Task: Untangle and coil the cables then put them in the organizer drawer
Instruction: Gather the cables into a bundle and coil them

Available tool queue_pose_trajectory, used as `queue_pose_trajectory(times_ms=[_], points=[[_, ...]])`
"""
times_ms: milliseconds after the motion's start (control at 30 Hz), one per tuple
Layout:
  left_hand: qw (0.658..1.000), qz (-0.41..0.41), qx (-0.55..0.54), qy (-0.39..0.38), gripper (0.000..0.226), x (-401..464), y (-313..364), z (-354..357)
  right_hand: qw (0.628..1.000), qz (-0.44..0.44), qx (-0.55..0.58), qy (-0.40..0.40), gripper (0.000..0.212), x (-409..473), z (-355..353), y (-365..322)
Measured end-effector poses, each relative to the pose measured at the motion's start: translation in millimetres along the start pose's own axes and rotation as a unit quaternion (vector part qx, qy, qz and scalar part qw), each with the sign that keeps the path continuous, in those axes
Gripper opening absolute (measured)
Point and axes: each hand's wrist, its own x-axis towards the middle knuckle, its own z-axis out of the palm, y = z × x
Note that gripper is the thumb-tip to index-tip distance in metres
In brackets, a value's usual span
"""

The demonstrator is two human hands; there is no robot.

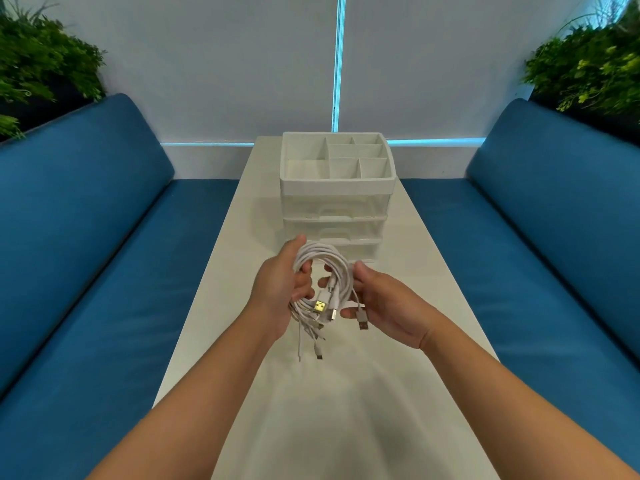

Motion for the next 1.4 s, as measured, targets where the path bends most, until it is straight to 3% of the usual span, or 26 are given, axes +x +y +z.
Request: queue_pose_trajectory(times_ms=[100, 300, 433, 567, 700, 767, 867, 1000, 1167, 1333, 1400], points=[[1.000, 0.005, -0.022, 0.021, 0.045, 2.2, 9.3, -4.6, 0.999, 0.013, 0.039, 0.002, 0.037, 0.8, -2.7, -5.5], [0.999, 0.018, -0.013, 0.032, 0.039, 0.1, 23.1, -6.7, 0.982, -0.007, -0.186, 0.011, 0.026, 0.3, 1.0, -12.2], [0.998, 0.049, 0.023, 0.017, 0.039, -3.8, 36.0, -6.1, 0.966, -0.027, -0.256, 0.016, 0.028, 3.8, 4.1, -12.9], [0.995, 0.065, 0.074, -0.002, 0.042, -7.2, 43.4, -4.8, 0.938, -0.060, -0.340, 0.025, 0.026, 8.1, 5.6, -14.1], [0.992, 0.052, 0.117, 0.009, 0.048, -8.5, 44.8, -1.9, 0.872, -0.062, -0.474, 0.106, 0.025, 14.8, -2.3, -22.1], [0.989, 0.048, 0.139, 0.011, 0.055, -9.8, 43.0, 0.7, 0.885, -0.064, -0.425, 0.181, 0.023, 18.5, -4.4, -26.3], [0.982, 0.050, 0.180, 0.011, 0.065, -10.9, 39.8, 6.8, 0.922, -0.060, -0.266, 0.276, 0.017, 23.0, -2.0, -28.9], [0.977, 0.074, 0.200, 0.031, 0.068, -7.6, 37.4, 12.6, 0.987, 0.022, -0.021, 0.160, 0.022, 20.2, 19.5, -23.5], [0.963, 0.115, 0.232, 0.080, 0.069, -6.2, 31.5, 11.6, 0.963, 0.056, 0.242, 0.105, 0.032, 13.8, 29.0, -13.9], [0.959, 0.124, 0.240, 0.089, 0.068, -3.1, 24.2, 8.2, 0.976, 0.054, 0.207, 0.045, 0.064, 10.6, 24.7, -16.0], [0.956, 0.129, 0.247, 0.090, 0.067, -0.8, 22.7, 7.8, 0.991, 0.038, 0.124, 0.031, 0.045, 9.9, 27.4, -18.1]])
